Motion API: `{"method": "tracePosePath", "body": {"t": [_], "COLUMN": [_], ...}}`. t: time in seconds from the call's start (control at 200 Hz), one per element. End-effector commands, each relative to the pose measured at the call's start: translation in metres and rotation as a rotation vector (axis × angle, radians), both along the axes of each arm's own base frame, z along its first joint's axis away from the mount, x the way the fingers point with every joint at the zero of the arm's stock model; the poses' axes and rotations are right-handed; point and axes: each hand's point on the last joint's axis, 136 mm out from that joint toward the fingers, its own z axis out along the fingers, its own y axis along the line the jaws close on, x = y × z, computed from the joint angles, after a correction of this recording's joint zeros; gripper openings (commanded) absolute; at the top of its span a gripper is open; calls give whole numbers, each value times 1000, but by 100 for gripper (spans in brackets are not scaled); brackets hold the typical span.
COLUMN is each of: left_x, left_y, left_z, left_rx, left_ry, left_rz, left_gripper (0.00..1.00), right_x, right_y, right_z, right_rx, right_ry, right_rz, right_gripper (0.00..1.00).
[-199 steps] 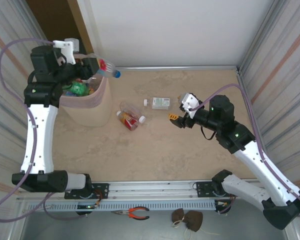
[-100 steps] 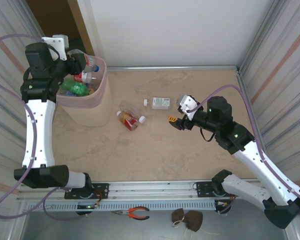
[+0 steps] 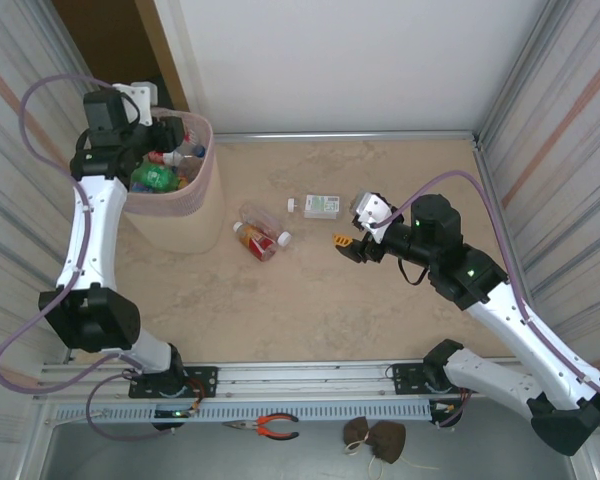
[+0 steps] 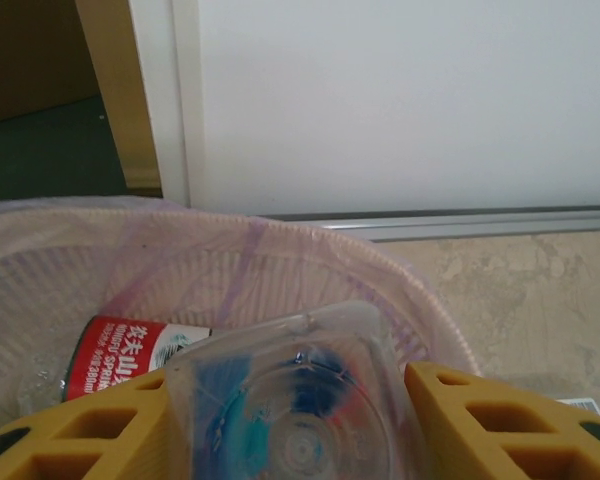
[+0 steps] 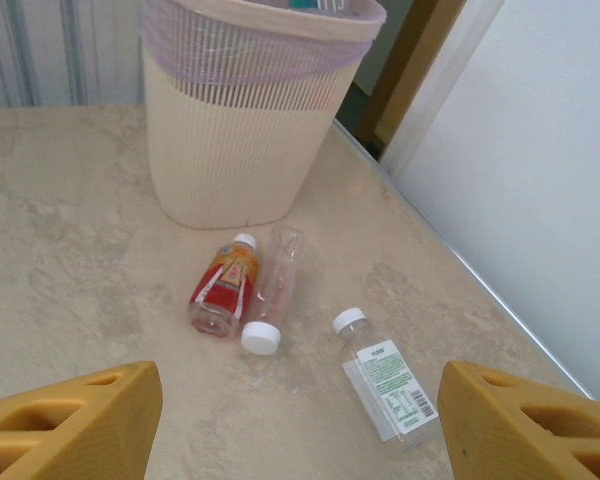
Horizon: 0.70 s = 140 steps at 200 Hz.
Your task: Put the plastic bottles in the bin
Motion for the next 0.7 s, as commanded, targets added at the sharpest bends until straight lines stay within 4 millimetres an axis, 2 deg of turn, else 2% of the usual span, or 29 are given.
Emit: {"method": "tracePosePath", "body": {"t": [0.0,0.21,0.391,0.556,0.696], "left_x": [5,-17,-48,-66,-70], "left_y": [-3,-10,-16,-20,-23], "left_z": [-9,-15,8,31,34], "left_rx": [20,7,-2,1,-10], "left_ry": [-22,-19,-52,-99,-90], "left_rz": [-43,-77,-100,-112,-131], "left_gripper": [54,67,76,78,76], "right_x": [-3,-2,-2,1,3], "right_y": [0,2,6,10,13], "right_z": [-8,-11,-9,-9,-10], "right_rx": [5,2,3,-2,-2], "right_ry": [34,43,41,47,47], "right_rz": [-2,1,19,25,30], "right_gripper": [72,72,72,72,72]}}
